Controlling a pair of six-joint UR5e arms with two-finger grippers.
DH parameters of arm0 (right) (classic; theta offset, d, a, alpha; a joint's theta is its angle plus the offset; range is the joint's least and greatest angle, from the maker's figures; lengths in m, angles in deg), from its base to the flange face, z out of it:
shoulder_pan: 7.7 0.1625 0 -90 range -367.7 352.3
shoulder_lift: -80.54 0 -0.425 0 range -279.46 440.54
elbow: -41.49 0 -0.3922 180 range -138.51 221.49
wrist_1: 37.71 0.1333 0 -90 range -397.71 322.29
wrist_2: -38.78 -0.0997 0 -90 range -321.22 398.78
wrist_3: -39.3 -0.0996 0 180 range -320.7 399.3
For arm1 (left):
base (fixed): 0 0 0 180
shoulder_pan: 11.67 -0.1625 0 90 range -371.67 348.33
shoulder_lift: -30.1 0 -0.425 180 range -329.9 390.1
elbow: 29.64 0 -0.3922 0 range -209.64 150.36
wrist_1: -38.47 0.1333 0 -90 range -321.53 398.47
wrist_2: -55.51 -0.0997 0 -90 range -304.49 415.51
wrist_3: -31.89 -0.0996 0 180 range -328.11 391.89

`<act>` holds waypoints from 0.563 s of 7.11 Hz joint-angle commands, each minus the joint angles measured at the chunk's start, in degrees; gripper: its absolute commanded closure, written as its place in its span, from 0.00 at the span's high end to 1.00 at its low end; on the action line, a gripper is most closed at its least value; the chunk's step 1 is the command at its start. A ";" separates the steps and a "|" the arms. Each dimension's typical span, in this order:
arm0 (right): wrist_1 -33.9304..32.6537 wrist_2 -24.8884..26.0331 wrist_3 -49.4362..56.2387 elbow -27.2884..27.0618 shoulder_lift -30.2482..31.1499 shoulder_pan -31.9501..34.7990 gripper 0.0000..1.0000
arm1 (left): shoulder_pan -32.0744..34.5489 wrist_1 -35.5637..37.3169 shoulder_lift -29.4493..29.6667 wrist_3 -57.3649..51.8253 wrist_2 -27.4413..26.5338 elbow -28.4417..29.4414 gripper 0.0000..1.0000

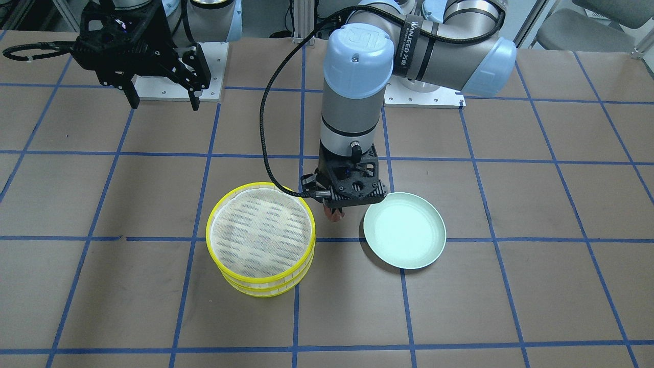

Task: Place buns in different layers of steamer
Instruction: 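Carry the brown bun into the top tier while the right gripper withdraws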

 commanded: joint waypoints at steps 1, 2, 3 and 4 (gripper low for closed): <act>-0.05 -0.06 -0.09 0.00 -0.03 0.00 1.00 | 0.57 0.61 1.56 0.81 3.64 0.28 0.05; -0.57 -0.23 -0.88 0.26 -0.03 -0.09 1.00 | 1.53 2.18 2.96 1.42 5.39 0.28 0.05; -0.40 -1.19 -1.23 0.70 -0.29 -1.57 1.00 | 2.41 3.07 3.93 1.86 6.01 0.37 0.05; 0.73 -4.51 -1.32 2.88 -0.55 -4.54 1.00 | 3.12 4.82 4.99 1.95 7.06 0.63 0.06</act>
